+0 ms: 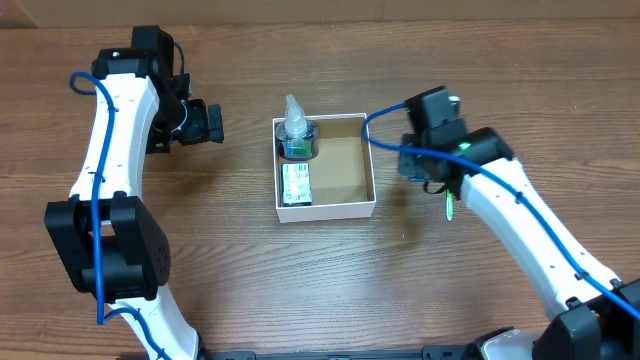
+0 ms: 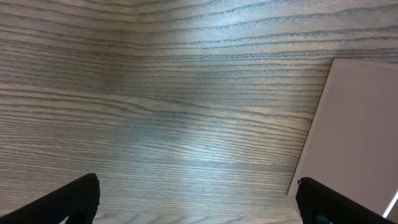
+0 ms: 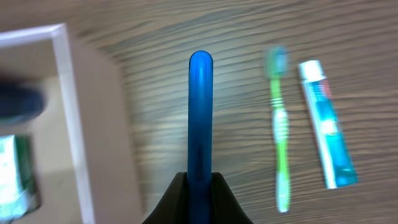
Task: Pack container
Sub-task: 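Carry the razor into the box and open the right gripper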
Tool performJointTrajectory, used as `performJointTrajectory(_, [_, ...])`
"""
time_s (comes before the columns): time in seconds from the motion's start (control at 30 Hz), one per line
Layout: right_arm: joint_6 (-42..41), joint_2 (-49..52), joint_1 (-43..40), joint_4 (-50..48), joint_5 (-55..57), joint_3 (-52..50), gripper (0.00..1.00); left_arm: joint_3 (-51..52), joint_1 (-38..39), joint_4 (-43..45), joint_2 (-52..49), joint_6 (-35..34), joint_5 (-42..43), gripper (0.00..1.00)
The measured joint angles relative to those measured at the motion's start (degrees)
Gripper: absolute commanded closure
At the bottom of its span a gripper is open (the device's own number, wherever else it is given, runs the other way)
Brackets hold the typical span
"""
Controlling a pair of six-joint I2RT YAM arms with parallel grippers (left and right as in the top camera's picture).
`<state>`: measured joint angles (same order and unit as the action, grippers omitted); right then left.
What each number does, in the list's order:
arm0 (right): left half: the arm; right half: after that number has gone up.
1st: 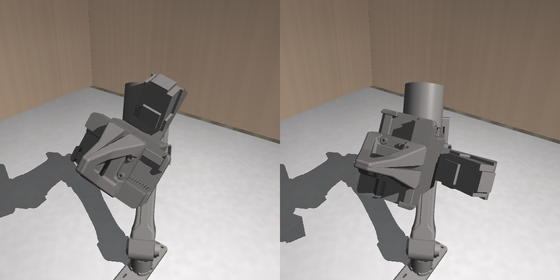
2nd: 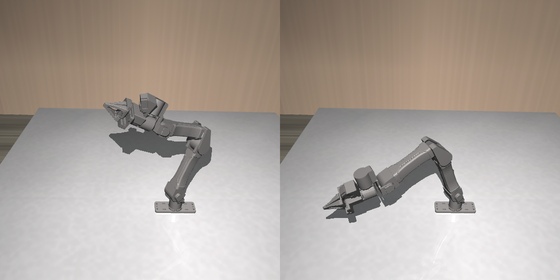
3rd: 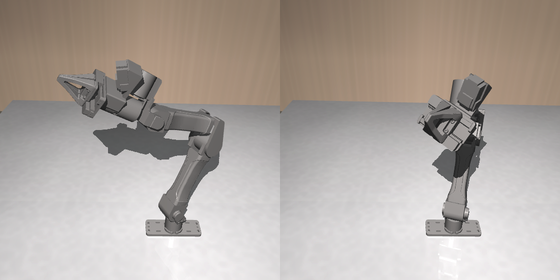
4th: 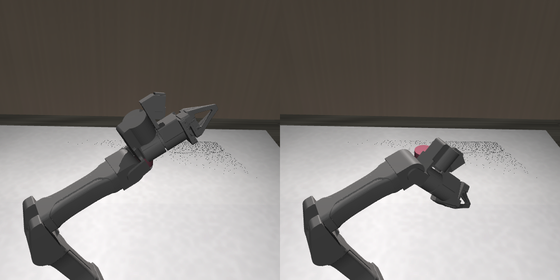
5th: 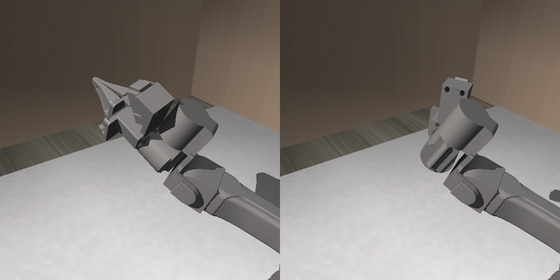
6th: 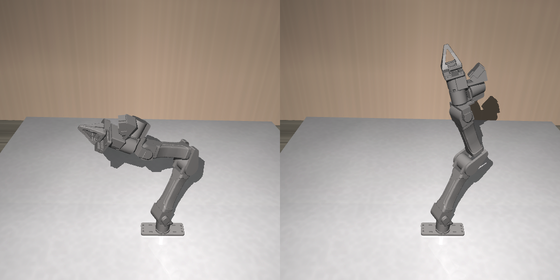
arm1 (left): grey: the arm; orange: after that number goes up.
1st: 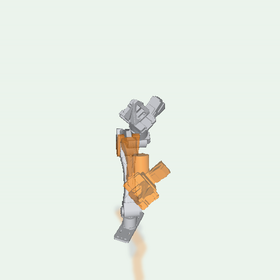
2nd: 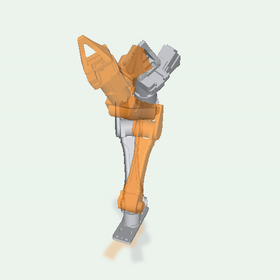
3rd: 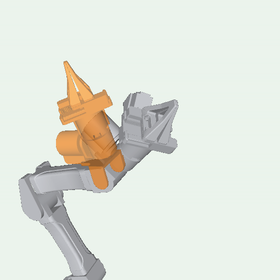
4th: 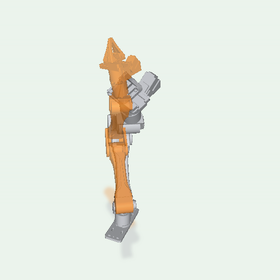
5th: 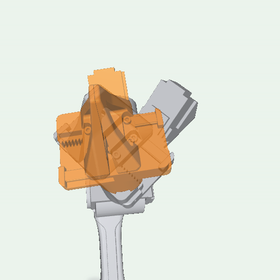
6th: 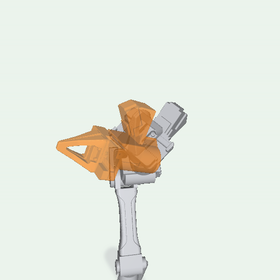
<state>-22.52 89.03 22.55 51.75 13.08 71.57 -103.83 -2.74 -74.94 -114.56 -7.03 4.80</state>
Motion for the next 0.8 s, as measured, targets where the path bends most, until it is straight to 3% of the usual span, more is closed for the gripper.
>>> performJointTrajectory(0.47, [-3.37, 0.00, 15.67, -1.79, -0.04, 0.02, 0.92, 0.00, 0.00, 0.00, 0.00, 0.00, 0.00, 0.00])
performJointTrajectory(0.8, [-5.53, 1.09, 20.11, -9.97, -0.11, 0.02, 0.92, 0.00, 0.00, 0.00, 0.00, 0.00, 0.00, 0.00])
